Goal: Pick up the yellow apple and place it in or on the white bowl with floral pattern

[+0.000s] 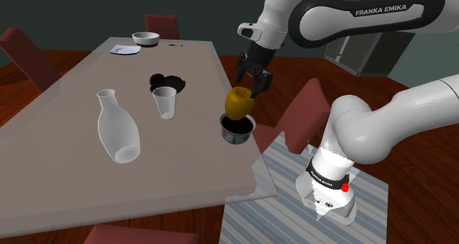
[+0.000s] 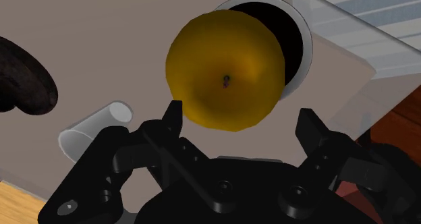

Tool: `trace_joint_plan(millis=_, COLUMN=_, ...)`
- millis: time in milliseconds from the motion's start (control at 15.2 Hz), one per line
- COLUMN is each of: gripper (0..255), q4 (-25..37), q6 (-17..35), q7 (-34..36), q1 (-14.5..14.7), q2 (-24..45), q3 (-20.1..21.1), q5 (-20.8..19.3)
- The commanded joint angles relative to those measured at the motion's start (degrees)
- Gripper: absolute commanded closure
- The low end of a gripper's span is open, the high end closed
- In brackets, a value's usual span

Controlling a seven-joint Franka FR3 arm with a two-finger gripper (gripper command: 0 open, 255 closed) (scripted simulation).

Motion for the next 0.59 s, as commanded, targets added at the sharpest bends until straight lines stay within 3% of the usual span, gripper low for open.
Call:
trace_joint_plan(millis=0, gripper=0, q4=0.00, q6=0.00, q7=0.00, q1=0.00, q2=0.00, q3=0.00, q5=0.00)
trace_joint_plan(millis=264, gripper=0, q4=6.07, q6=-8.11, q7=-0.06, q1=0.08, q2=-2.05, q3=0.62, q5=0.45)
trace_joint_plan(millis=528, gripper=0, q4=6.07, q6=-8.11, q7=-0.06, q1=0.08, q2=-2.05, q3=0.62, q5=0.45)
